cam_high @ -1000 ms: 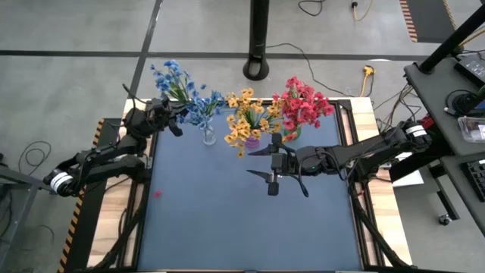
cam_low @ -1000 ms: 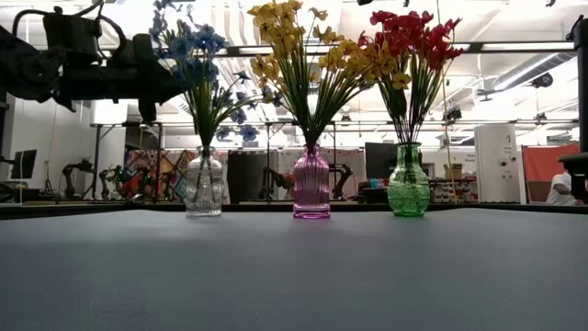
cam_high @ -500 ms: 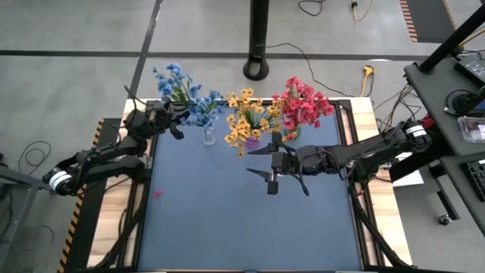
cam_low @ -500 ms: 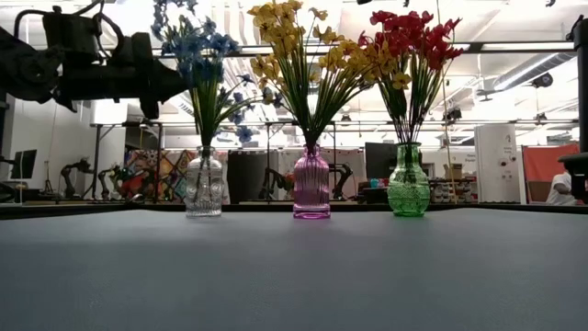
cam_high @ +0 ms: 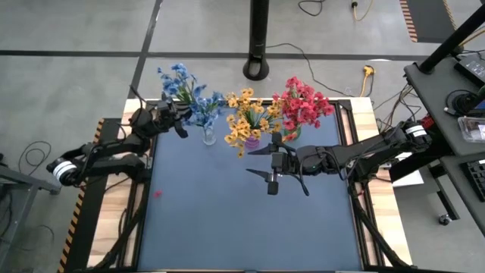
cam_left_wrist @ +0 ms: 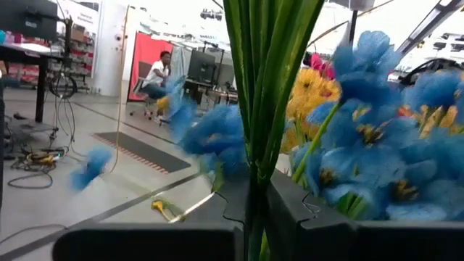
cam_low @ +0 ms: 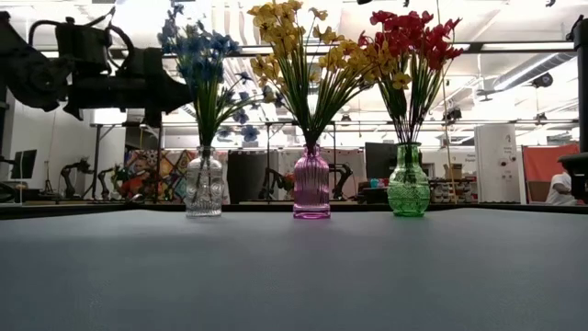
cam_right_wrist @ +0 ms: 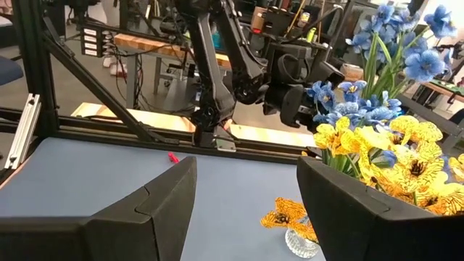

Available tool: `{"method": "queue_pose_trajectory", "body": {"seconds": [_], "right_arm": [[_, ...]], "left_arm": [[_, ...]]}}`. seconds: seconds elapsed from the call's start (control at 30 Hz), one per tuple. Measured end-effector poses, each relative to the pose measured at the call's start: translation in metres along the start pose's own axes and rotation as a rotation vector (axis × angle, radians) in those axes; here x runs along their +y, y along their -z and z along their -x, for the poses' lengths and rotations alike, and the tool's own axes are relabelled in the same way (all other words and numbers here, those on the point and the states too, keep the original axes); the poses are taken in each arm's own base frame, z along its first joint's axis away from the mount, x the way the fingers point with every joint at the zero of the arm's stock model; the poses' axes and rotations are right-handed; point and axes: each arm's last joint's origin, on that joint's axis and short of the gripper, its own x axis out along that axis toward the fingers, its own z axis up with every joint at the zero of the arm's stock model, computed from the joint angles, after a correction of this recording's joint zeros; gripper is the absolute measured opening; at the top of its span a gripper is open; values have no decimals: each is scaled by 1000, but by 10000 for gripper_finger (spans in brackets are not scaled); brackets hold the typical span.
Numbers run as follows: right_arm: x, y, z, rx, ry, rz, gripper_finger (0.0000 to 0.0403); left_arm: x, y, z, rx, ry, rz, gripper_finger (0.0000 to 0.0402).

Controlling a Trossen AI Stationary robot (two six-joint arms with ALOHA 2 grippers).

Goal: Sort flowers into vase by color
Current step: Put the blue flowers into the transparent vase

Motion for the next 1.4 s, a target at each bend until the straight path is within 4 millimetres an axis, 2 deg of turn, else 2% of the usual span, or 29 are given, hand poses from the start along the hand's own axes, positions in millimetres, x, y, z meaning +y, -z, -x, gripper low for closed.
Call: {"method": "queue_pose_trajectory", "body": {"seconds": [0.7,1.4], "right_arm": [[-1,0,0,1,3,0,231],[-1,0,0,0,3,-4,231]], "left_arm": [[2,8,-3,54,61,-22,5],[6,26,-4,145,87,-82,9]]}}
